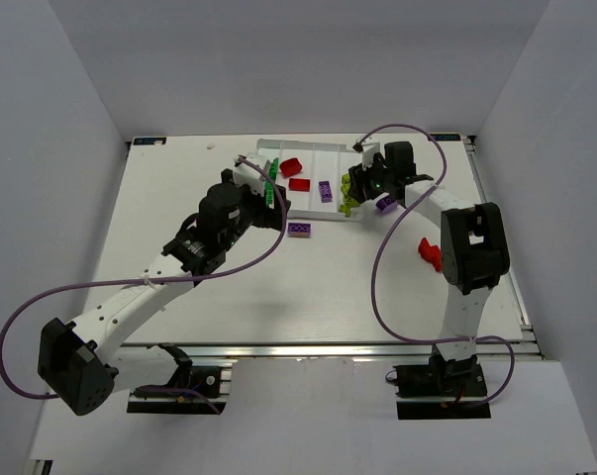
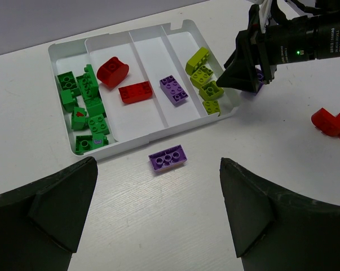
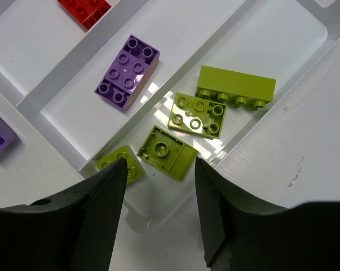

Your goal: Sort the legos into containers by color

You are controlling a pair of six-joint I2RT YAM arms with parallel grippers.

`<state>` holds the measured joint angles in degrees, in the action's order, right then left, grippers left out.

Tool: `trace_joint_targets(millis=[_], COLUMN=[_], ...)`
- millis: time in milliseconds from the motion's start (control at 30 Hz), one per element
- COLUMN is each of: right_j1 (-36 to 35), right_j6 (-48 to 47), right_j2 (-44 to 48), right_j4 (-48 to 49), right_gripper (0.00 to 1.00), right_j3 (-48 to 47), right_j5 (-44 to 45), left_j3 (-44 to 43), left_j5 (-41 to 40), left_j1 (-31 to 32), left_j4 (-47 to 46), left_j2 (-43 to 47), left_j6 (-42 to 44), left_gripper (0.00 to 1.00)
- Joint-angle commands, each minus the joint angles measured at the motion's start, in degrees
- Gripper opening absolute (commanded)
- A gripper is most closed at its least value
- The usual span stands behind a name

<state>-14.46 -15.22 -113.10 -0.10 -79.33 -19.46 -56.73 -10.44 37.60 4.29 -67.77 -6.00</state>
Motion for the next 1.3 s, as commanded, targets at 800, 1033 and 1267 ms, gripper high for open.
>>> trace_joint_targets(millis=[800,1033,1267], right_j1=[13.75,18.32,20.08], right_j6=[-26.79,-32.84,-38.30], right_j2=[24.59,25.91,26.97], right_j4=[-32.85,-40.32,-41.83], right_gripper=[0.88,0.89,0.89], right_j3=[11.21,14.03,18.59], right_j5=[14.26,16.92,15.95], left_j3=[2.24,2.32,2.15], left_j5=[1.03,2.17,3.49], left_j1=[-0.16,-0.25,-0.16], left_j4=[-1.22,-1.39,-1.57], left_j2=[7.03,6.51,6.95], left_j6=[-0.15,-0.42,-0.68], left_gripper=[0.98,0.98,0.98])
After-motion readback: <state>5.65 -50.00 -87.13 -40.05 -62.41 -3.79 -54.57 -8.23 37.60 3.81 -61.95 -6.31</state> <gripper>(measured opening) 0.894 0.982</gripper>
